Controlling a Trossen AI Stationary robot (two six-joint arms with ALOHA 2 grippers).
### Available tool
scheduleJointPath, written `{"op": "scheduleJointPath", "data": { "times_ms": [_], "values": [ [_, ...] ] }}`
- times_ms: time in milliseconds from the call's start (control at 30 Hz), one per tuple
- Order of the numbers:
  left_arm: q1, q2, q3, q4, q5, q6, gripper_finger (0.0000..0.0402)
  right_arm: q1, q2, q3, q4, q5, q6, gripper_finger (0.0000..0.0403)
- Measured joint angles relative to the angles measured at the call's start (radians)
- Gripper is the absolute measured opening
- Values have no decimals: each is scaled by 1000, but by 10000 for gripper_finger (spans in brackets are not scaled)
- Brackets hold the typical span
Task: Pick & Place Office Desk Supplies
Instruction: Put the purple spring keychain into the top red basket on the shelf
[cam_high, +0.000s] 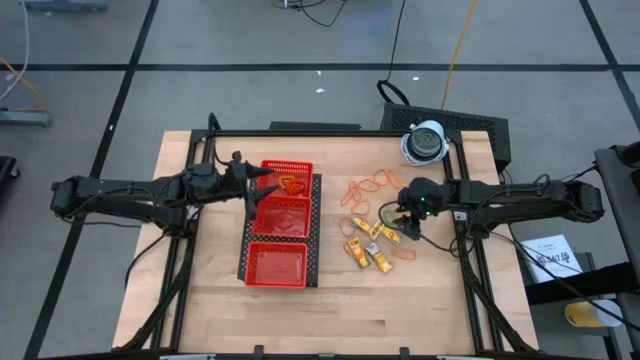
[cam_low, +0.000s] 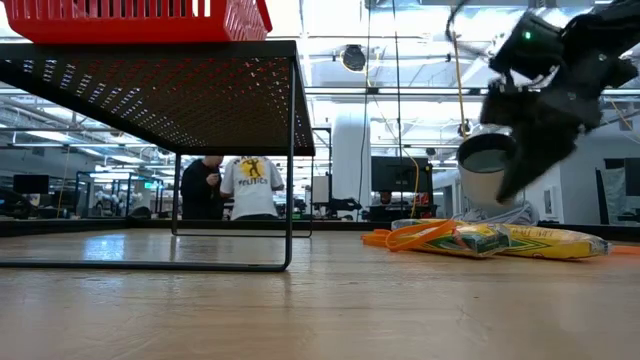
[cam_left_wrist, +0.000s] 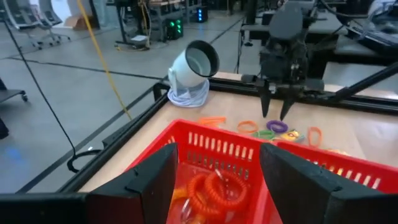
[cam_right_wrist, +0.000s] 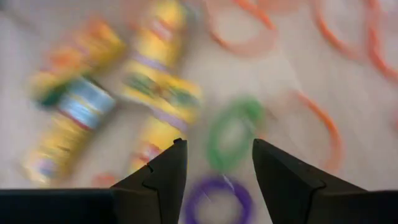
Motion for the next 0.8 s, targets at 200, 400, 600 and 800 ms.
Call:
{"op": "scheduleJointPath", "data": {
  "times_ms": [200, 400, 600, 800],
  "values": [
    [14, -4, -6, 22, 0, -6, 239, 1, 0, -10, -136, 146, 131, 171],
    [15, -4, -6, 22, 0, -3, 239, 21, 0, -87, -25, 141, 151, 171],
    [15, -4, -6, 23, 0, -2, 239, 71, -5, -195, 102, 159, 151, 171],
    [15, -4, -6, 24, -24, -1, 239, 108, -3, -261, 131, 220, 209, 171]
  ]
}}
